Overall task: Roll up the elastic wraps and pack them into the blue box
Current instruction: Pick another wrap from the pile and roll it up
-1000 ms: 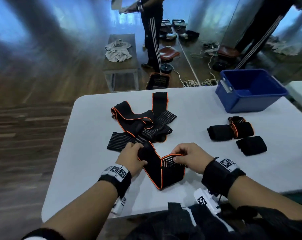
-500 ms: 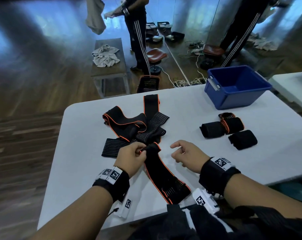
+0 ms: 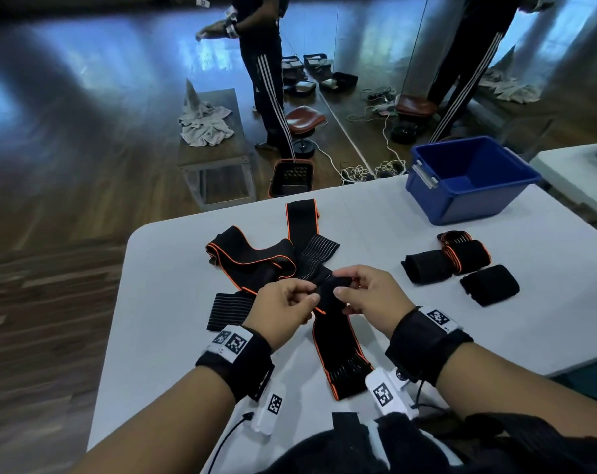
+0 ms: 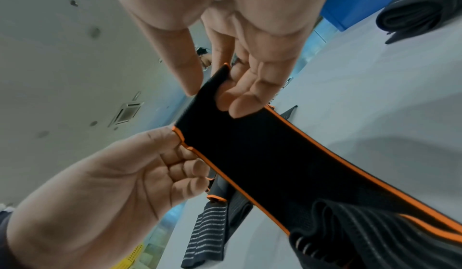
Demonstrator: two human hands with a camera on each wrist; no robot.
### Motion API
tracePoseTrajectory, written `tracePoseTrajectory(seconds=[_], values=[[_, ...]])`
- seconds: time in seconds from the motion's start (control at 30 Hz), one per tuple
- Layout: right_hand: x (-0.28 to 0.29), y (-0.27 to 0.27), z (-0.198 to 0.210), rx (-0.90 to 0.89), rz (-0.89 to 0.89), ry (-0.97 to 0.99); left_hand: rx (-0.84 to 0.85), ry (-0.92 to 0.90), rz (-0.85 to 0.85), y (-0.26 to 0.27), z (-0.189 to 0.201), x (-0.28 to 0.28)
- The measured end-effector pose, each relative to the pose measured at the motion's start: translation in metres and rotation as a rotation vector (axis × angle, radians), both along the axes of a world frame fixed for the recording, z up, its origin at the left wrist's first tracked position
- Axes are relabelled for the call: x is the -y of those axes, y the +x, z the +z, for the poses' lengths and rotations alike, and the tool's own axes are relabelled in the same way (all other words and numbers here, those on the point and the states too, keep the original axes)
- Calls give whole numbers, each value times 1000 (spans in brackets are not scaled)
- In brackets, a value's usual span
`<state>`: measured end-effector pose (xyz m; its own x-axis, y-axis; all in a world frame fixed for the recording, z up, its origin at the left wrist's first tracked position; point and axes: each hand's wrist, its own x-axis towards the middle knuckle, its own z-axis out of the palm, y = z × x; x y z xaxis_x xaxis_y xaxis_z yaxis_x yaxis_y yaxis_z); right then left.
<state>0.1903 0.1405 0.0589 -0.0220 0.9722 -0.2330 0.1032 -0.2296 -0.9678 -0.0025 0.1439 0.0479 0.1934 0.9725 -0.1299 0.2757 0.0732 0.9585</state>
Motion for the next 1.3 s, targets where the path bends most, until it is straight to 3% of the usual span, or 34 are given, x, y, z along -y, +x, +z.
tracePoseTrajectory(seconds=[0.13,0.3,0.47,0.57,0.67,0.83,1.0,1.13,1.3], values=[[0,7,-3,-65,-3,-34,-215,123,-116,-6,1,-21],[0,21,-11,26,-79,-23,-586,304,-60,-23,-2,-78],[5,33,-12,89,-123,5,-982,335,-260,-25,-5,-120],[6,38,-11,120,-125,20,-1091,348,-357,-21,-4,-130],[6,44,-7,129,-128,45,-1041,338,-313,-22,0,-136],[-5,49,7,155,-80,159,-829,372,49,-28,26,-133],[-28,45,46,228,-8,344,-554,475,335,-28,86,-125],[-47,41,84,172,35,443,-411,520,401,-20,132,-114],[-65,36,132,94,35,566,-137,540,363,4,179,-89]])
